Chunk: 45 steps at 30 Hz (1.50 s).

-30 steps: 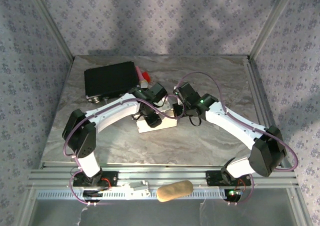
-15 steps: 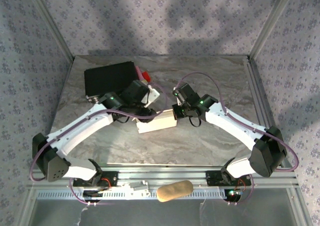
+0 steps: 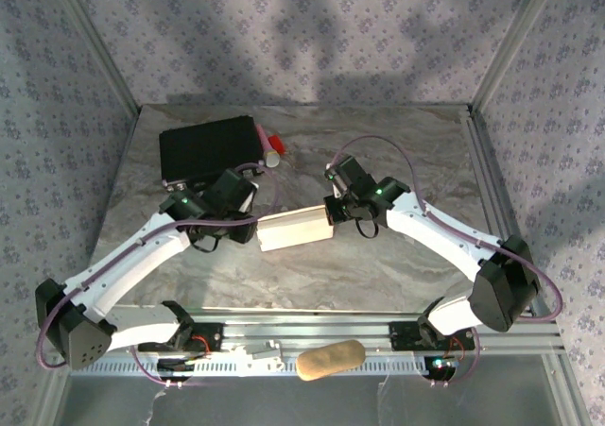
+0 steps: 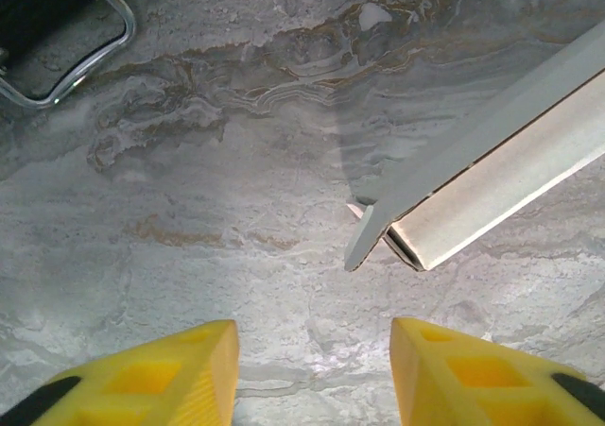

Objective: Fold the paper box

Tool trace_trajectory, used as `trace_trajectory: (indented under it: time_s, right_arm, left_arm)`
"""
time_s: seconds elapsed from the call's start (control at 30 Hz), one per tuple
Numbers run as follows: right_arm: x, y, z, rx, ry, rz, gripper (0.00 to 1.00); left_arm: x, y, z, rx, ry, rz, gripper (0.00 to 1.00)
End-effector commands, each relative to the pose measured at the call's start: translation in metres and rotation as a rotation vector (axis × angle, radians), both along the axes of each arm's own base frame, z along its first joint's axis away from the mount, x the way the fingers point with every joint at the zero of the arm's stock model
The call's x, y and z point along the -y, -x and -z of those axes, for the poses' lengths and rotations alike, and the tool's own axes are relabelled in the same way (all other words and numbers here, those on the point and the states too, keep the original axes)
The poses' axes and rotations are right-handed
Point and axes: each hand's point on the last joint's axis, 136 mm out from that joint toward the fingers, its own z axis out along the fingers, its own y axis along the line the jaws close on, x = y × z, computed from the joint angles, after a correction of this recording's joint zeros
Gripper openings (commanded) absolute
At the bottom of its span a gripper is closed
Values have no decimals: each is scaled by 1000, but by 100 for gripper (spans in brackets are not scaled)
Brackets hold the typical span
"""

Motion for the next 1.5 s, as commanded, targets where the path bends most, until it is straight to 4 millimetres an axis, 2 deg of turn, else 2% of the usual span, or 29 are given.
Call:
trace_trajectory:
  time_s: [0.0, 0.2, 0.4, 0.9, 1.23, 1.47]
  right_arm:
    - [10, 18, 24, -108, 80, 0, 0]
    - [11, 19, 23, -107, 80, 2, 0]
    - [11, 19, 24, -109, 80, 2, 0]
    - [12, 20, 23, -107, 81, 6, 0]
    - [11, 21, 24, -101, 87, 7, 0]
    - [9, 23, 23, -89, 99, 2, 0]
  left_arm:
    - [8, -4, -4, -15, 42, -20, 41]
    - [17, -10, 5, -41, 34, -3, 37]
    - [23, -18, 6, -31, 39, 4, 33]
    - [33, -19, 11, -69, 80, -4, 4]
    - [44, -17, 4, -126, 160, -70, 1]
    - [49, -15, 6, -208, 200, -135, 1]
